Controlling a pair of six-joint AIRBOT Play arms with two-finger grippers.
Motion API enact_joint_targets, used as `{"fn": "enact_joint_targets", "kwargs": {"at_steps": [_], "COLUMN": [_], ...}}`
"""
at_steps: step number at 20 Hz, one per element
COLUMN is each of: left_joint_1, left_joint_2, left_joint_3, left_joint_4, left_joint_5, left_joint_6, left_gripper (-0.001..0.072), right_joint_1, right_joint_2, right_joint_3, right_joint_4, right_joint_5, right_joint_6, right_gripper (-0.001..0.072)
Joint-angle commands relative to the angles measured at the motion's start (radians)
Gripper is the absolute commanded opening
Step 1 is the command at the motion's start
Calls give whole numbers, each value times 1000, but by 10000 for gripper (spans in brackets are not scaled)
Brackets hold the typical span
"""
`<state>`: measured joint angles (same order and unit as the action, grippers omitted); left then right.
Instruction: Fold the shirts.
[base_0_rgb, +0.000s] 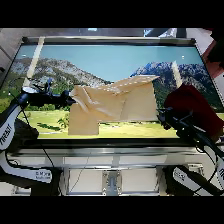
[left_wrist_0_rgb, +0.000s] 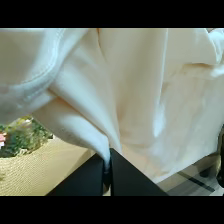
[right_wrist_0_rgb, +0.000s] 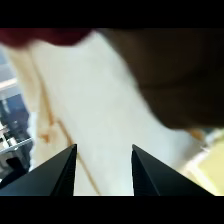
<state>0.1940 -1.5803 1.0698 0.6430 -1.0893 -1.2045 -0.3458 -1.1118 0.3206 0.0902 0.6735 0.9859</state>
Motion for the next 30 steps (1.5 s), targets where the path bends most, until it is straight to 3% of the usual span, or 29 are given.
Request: {"fn": "enact_joint_targets", "kwargs": {"at_steps": [1,3,5,7,8,9,10,11,14,16,23,29,30], "left_joint_1": [0,0,-1,-1,0,-1,0,0,-1,0,-1,-1,-1], "left_joint_2": [0,0,0,0,0,0,0,0,0,0,0,0,0], "left_joint_3": [1,1,1,1,1,1,1,1,1,1,1,1,1], "left_joint_4": [0,0,0,0,-1,-2,-8,-19,-45,-46,-46,-45,-46], "left_joint_5": [-8,-5,-4,-4,-5,-5,-4,-2,-2,0,15,13,10], "left_joint_6": [5,11,17,17,17,16,17,21,27,35,50,54,53], "left_gripper": [15,15,15,15,15,15,15,15,15,15,15,15,15], "right_joint_1": [-146,-278,-385,-408,-399,-386,-373,-363,-341,-335,-53,133,143], "right_joint_2": [40,129,245,370,413,438,443,438,391,342,183,65,48], "right_joint_3": [96,171,246,276,270,259,243,218,68,-41,-127,-72,-58], "right_joint_4": [-20,-72,-237,-650,-873,-1056,-1131,-1119,-919,-774,-341,-290,-288], "right_joint_5": [224,400,542,535,523,527,532,513,378,293,-50,-204,-220], "right_joint_6": [-159,-216,-232,-214,-150,-35,95,190,334,371,212,218,218], "right_gripper": [373,268,255,42,32,127,418,580,581,580,557,531,491]}}
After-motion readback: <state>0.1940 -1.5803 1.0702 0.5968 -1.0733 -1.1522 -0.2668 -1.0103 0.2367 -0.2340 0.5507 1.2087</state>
